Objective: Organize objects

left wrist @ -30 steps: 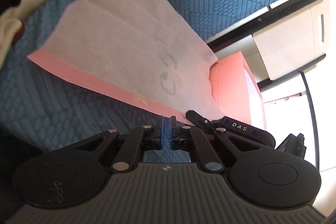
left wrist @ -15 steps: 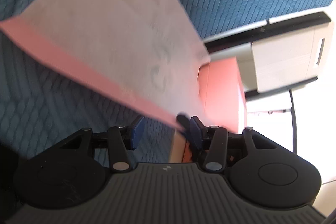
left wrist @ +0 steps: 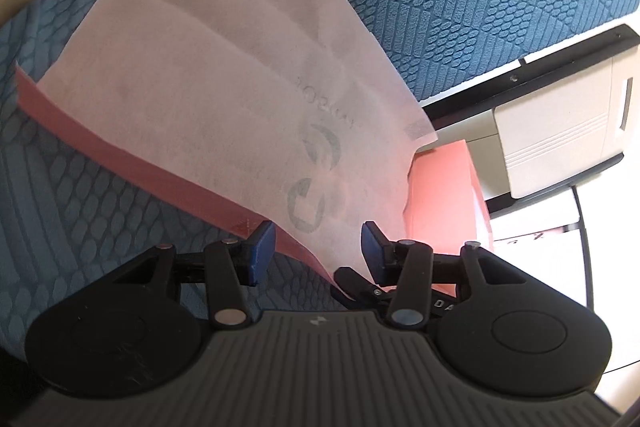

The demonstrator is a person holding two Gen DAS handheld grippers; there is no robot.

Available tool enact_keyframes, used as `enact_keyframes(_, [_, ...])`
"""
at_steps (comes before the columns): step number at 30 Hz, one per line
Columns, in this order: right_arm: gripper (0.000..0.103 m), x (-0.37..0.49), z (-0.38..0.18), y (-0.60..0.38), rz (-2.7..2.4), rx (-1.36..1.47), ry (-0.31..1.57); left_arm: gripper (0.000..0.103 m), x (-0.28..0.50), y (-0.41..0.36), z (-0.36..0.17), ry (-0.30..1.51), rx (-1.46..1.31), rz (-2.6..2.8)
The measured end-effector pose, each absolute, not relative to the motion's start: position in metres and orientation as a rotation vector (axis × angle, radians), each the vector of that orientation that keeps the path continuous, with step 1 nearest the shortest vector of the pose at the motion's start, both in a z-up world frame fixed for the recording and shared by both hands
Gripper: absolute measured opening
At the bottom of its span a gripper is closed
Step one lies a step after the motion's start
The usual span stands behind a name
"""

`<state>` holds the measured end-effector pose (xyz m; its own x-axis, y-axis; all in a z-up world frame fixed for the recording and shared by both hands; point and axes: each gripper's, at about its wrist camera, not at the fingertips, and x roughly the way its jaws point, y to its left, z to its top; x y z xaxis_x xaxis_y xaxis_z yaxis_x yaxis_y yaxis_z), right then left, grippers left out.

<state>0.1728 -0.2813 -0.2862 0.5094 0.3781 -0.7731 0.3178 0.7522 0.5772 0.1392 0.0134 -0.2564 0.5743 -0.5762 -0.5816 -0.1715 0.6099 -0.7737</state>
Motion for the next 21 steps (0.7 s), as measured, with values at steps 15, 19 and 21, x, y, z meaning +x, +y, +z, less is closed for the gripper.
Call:
enact_keyframes(15, [0.047, 0.167, -0.27, -0.292, 0.13, 0.797, 0.999, 0.05, 0.163, 0.025, -0.285, 0.992, -0.894, -0.147])
enact_keyframes(19, [0.046, 0.165, -0.263, -0.287, 0.201, 0.812, 0.953, 0.048, 0.171, 0.025, -0.287, 1.002, -0.905, -0.144])
enact_keyframes(21, [0.045, 0.169, -0.26, -0.283, 0.221, 0.798, 0.94, 0.048, 0.174, 0.024, -0.287, 1.004, -0.904, -0.143])
